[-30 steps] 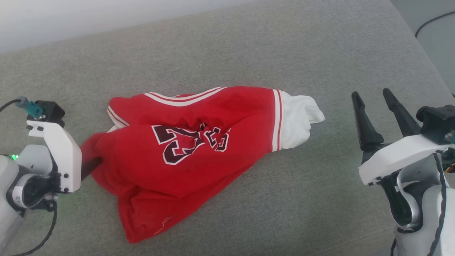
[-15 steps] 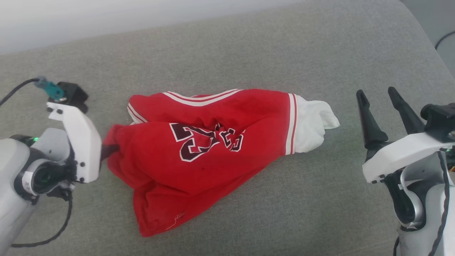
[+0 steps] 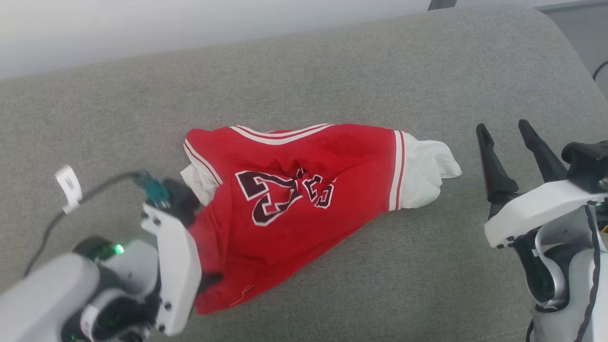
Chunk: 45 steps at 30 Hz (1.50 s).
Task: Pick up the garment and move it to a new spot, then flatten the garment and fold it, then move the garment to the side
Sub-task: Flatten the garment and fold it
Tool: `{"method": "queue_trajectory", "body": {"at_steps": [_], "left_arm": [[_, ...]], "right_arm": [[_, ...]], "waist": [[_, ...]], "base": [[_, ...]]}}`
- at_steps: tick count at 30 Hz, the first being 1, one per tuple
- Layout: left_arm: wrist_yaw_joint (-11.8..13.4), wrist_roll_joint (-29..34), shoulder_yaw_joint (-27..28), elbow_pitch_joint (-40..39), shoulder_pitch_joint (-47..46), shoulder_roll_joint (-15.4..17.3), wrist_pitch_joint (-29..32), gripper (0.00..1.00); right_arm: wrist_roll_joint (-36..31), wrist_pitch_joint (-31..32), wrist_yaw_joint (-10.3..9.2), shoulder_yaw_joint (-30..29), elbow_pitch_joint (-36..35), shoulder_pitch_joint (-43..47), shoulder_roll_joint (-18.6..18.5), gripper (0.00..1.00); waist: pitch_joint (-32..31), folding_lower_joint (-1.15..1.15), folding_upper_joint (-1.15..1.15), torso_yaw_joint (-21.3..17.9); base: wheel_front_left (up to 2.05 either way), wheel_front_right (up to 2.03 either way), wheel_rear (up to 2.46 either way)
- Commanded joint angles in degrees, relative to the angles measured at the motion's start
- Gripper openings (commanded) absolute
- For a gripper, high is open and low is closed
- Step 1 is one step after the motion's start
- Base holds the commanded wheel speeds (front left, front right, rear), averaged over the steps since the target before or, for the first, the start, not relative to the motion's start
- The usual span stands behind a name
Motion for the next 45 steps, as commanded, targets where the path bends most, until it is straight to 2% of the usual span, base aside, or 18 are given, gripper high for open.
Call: {"method": "queue_trajectory", "body": {"at_steps": [1, 7, 12, 13, 14, 15, 19, 30, 34, 37, 45], "left_arm": [[0.45, 2.17, -1.77, -1.14, 2.31, 0.15, -0.48, 0.0], [-0.04, 4.59, -4.48, 0.52, 5.19, -0.67, -1.95, 0.0], [-1.86, 5.75, -6.3, 4.58, 6.57, -2.59, -4.13, 0.0], [-2.15, 5.97, -6.31, 5.17, 6.54, -2.96, -4.79, 0.18], [-2.6, 6.24, -6.1, 5.59, 6.28, -3.35, -5.61, 0.73], [-2.68, 6.12, -5.79, 6.07, 6.1, -3.67, -6.15, 1.0], [-2.55, 4.97, -4.52, 5.91, 4.97, -3.44, -6.15, 1.0], [0.26, 3.16, 1.64, 0.87, -2.18, 1.42, -2.01, 1.0], [0.86, 3.43, 3.77, 2.1, -6.05, 1.49, -1.66, 1.0], [-0.07, 5.12, 4.26, 5.21, -8.93, 1.58, -2.05, 1.0], [-4.96, 7.8, 4.07, 17.71, -13.04, -0.8, -5.82, 1.0]], "right_arm": [[0.09, 0.03, 0.0, 0.21, -0.28, 0.56, 0.14, 1.0], [0.34, 0.04, 0.0, 0.54, -0.21, 0.67, 0.14, 1.0], [0.42, -0.01, 0.0, 0.53, -0.02, 0.77, 0.14, 1.0], [0.39, 0.03, 0.0, 0.51, 0.06, 0.81, 0.14, 1.0], [0.34, 0.06, 0.0, 0.45, 0.13, 0.85, 0.14, 1.0], [0.27, 0.08, 0.0, 0.36, 0.15, 0.87, 0.14, 1.0], [0.12, 0.22, 0.0, 0.05, 0.23, 1.15, 0.13, 1.0], [0.38, -0.64, 0.0, 0.03, -0.44, 1.67, 0.13, 1.0], [0.66, -1.05, 0.0, 0.42, -0.45, 1.07, 0.13, 1.0], [0.91, -1.37, 0.0, 0.76, -0.62, 0.6, 0.14, 1.0], [1.94, -2.56, 0.0, 1.51, -0.89, -0.88, 0.14, 1.0]], "waist": [[0.21, 0.0, 0.0, 0.0], [0.85, 0.0, 0.0, -0.25], [1.0, 0.0, 0.0, -0.25], [0.94, 0.0, 0.0, -0.19], [0.85, 0.0, 0.0, -0.12], [0.73, 0.0, 0.0, -0.03], [-0.28, 0.0, 0.0, 0.51], [-2.47, 0.0, 0.0, 1.54], [-2.49, 0.0, 0.0, 0.9], [-1.79, 0.0, 0.0, -0.19], [2.25, 0.0, 0.0, -3.8]], "base": [[0.0, 0.0, 0.0], [0.0, 0.0, 0.0], [0.0, 0.0, 0.0], [0.0, 0.0, 0.0], [0.0, 0.0, 0.0], [0.0, 0.0, 0.0], [0.0, 0.0, 0.0], [0.0, 0.0, 0.0], [0.0, 0.0, 0.0], [0.0, 0.0, 0.0], [0.0, 0.0, 0.0]]}}
